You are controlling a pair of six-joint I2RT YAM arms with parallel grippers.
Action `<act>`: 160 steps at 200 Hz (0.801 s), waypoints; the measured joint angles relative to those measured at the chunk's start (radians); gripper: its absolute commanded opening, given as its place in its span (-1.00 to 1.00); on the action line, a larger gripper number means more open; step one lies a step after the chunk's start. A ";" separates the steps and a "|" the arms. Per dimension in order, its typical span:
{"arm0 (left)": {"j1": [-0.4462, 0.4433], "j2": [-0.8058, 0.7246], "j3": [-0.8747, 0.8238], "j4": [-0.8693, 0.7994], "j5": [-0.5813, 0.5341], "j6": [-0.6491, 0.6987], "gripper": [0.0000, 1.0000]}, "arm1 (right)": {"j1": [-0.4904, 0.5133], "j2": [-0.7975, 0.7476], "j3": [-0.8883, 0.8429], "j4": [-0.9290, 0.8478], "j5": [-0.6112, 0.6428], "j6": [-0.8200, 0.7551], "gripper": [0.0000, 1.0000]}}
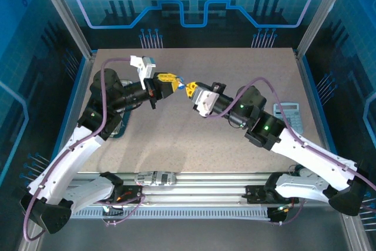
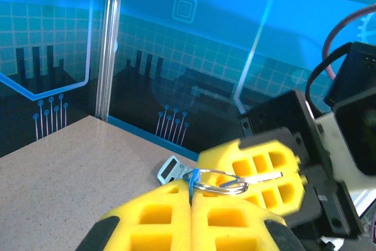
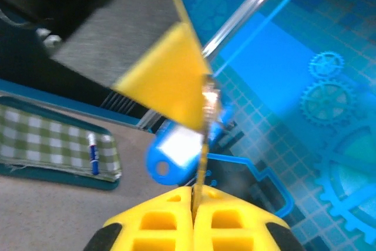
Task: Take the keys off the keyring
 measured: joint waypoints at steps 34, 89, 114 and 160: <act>0.000 0.002 0.000 0.012 0.003 0.000 -1.00 | -0.005 -0.006 0.000 0.004 0.001 0.036 -1.00; 0.000 0.008 0.002 0.013 0.003 -0.008 -1.00 | 0.025 -0.007 -0.004 0.021 0.100 -0.023 -1.00; 0.000 0.018 0.005 0.018 0.007 -0.021 -1.00 | 0.046 0.005 0.008 0.024 0.144 -0.052 -0.78; -0.001 0.029 0.006 0.021 0.012 -0.026 -1.00 | 0.055 0.040 0.061 0.010 0.127 -0.021 -0.87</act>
